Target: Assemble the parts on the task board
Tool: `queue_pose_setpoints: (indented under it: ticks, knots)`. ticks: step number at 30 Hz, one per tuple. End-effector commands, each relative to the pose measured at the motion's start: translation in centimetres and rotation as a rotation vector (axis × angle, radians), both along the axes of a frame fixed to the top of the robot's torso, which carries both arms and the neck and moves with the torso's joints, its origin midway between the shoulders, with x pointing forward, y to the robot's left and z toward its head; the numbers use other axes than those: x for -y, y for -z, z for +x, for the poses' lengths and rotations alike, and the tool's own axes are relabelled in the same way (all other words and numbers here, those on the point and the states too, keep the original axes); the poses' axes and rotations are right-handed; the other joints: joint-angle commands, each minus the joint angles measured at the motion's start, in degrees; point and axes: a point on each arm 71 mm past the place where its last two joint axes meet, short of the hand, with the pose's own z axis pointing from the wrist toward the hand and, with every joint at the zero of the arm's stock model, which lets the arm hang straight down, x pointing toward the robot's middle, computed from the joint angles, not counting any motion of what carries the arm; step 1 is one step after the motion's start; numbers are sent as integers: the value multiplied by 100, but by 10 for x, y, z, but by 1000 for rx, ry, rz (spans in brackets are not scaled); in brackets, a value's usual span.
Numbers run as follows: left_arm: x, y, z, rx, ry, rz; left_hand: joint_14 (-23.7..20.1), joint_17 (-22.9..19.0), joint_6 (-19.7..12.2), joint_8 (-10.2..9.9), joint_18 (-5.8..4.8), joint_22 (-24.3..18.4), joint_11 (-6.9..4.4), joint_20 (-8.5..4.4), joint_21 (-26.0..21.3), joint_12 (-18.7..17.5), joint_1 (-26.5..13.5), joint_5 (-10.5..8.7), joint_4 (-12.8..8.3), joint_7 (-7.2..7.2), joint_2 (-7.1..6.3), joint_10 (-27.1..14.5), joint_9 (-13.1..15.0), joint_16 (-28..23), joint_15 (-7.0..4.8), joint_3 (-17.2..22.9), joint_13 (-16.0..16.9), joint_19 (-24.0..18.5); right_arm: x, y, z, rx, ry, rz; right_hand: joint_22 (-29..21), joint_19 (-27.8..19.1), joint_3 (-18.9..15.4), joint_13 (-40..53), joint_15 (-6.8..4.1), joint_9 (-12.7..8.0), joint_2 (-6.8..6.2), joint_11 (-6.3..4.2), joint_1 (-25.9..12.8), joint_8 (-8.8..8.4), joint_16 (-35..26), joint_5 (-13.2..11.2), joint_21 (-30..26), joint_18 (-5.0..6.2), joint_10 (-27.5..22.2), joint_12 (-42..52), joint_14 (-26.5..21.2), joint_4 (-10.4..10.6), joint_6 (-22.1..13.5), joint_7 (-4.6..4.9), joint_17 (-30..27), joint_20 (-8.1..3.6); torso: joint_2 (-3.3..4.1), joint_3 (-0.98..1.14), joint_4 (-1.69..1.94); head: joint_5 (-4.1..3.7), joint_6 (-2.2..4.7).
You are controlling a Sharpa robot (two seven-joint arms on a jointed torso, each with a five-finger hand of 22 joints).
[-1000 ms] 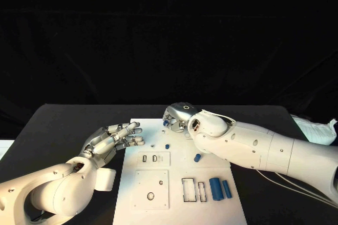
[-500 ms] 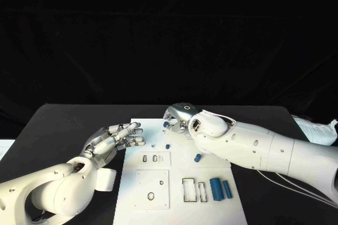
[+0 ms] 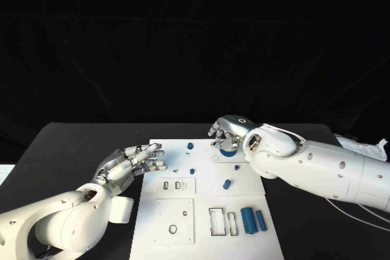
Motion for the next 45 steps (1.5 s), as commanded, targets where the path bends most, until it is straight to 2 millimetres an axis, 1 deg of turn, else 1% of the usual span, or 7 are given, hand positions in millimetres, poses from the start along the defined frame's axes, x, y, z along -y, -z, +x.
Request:
queue_pose_setpoints:
  ticks: [1, 4, 6, 9, 19, 28, 45]
  knots:
    - [2, -2, 0, 7, 19, -14, 33, 10, -10, -35, 53, 8, -3, 4, 27, -24, 50, 0, -45, 28, 5, -21, -4, -38, 0, 4, -10, 25, 15, 2, -2, -119, 79, 52, 246, 176, -235, 296, -114, -7, -174, -132, -54, 9, 413, 147, 123, -65, 428, 322, 98, 75, -147, -58, 585, -102, -19, 7, -41, 7, 17]
    - [2, -2, 0, 7, 19, -14, 33, 10, -10, -35, 53, 8, -3, 4, 27, -24, 50, 0, -45, 28, 5, -21, -4, -38, 0, 4, -10, 25, 28, 3, -2, -158, 113, 42, 544, 377, -696, 930, -148, 2, -224, -164, -3, 24, 1051, 302, 266, -130, 493, 847, 211, 241, -298, -87, 1525, -159, -24, 8, -52, 12, 19]
    - [2, -1, 0, 7, 19, -14, 33, 10, -10, -35, 53, 8, -3, 4, 27, -24, 50, 0, -45, 28, 5, -21, -4, -38, 0, 4, -10, 25, 34, 4, -2, -179, 131, 33, 684, 459, -1259, 2246, -132, 26, -7, -134, 238, 65, 1427, 355, 334, -154, 116, 1864, 190, 555, -378, -41, 2050, -155, -21, 11, -48, 8, 20]
    - [2, -1, 0, 6, 19, -14, 33, 10, -10, -35, 53, 8, -3, 4, 27, -24, 50, 0, -45, 28, 5, -21, -4, -38, 0, 4, -10, 25, 40, 6, -1, -203, 153, 20, 748, 488, -1629, 3558, -74, 29, -14, -114, 443, 72, 1598, 353, 359, -163, 36, 2972, 189, 846, -407, -56, 2331, -121, -18, 9, -38, -5, 22]
    - [3, -1, 1, 6, 22, -15, 33, 14, -11, -37, 53, 8, -3, 5, 26, -24, 49, 0, -47, 27, 7, -25, -3, -41, 0, 3, -10, 24, 46, 12, 4, -251, 181, -10, 818, 520, -1992, 5592, -57, 46, 12, -86, 689, 151, 1920, 356, 385, -181, 297, 4838, 259, 1382, -342, -26, 2933, -73, -7, 1, -31, -21, 1]
    - [3, -1, 1, 6, 22, -15, 33, 14, -11, -37, 53, 8, -3, 5, 26, -24, 49, 0, -47, 27, 7, -25, -3, -41, 0, 3, -10, 24, 43, 15, 7, -265, 178, -14, 911, 583, -2026, 6140, -59, 63, 109, -94, 775, 240, 2105, 412, 424, -201, 422, 5368, 305, 1456, -234, -42, 3273, -70, -10, 1, -29, -25, -13]
    - [4, 0, 1, 5, 24, -15, 33, 14, -11, -37, 53, 8, -3, 5, 26, -24, 49, 0, -47, 27, 7, -25, -3, -41, 0, 3, -10, 24, 40, 20, 13, -280, 189, -23, 1067, 692, -1954, 6678, -89, 87, 379, -139, 925, 374, 2329, 568, 491, -235, 607, 5896, 362, 1334, 71, -88, 3690, -97, -10, 2, -25, -21, -48]
